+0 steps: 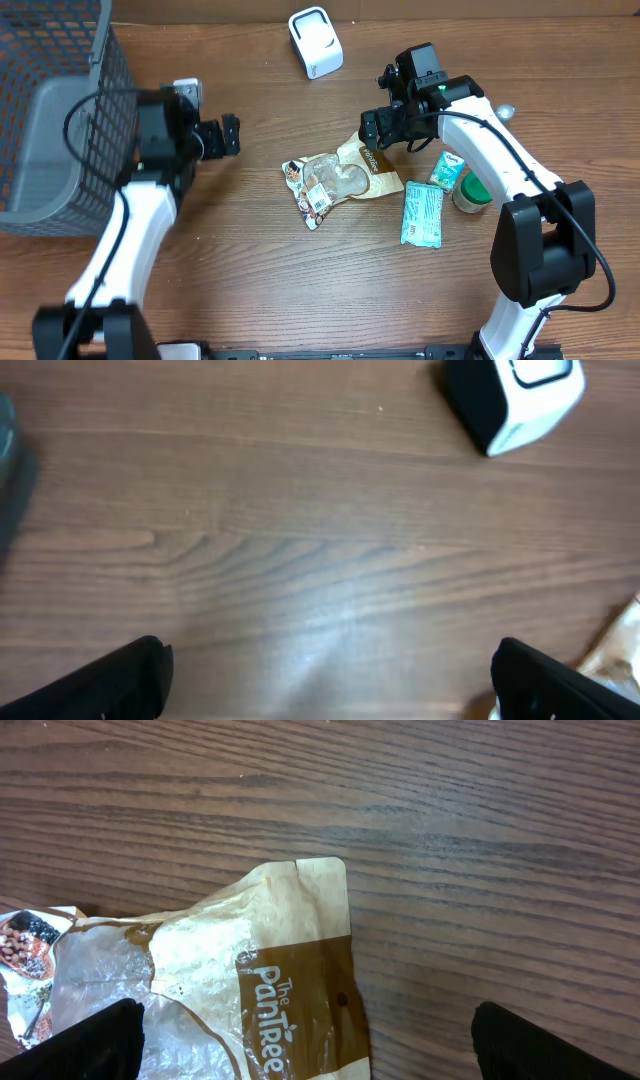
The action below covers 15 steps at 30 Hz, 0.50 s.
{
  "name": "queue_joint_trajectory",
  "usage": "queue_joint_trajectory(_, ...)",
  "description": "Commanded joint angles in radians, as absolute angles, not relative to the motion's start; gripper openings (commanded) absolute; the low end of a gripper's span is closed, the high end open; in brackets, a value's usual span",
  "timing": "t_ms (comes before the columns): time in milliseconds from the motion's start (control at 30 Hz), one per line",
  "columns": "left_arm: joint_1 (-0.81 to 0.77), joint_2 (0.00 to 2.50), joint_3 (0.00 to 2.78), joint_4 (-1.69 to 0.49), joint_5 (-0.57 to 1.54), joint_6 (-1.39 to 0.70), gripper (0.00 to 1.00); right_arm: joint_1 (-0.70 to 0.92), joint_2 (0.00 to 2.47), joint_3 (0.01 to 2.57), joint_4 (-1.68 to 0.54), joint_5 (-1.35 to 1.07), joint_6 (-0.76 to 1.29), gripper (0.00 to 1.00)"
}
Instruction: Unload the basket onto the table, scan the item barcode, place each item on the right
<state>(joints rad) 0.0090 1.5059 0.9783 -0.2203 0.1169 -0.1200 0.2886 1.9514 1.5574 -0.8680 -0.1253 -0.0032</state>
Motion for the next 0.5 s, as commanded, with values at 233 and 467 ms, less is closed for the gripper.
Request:
queue_joint_trajectory(233, 0.013, 1.220, 0.566, 0.126, 0.102, -0.097, 1.00, 0.286, 1.948, 1.563, -0.865, -0.120, -0.001, 1.00)
queue_joint_trajectory(467, 0.013, 1.095, 0.378, 0.279, 0.097, -0.097, 1.00, 0.286, 1.948, 1.563, -0.865, -0.120, -0.001, 1.00)
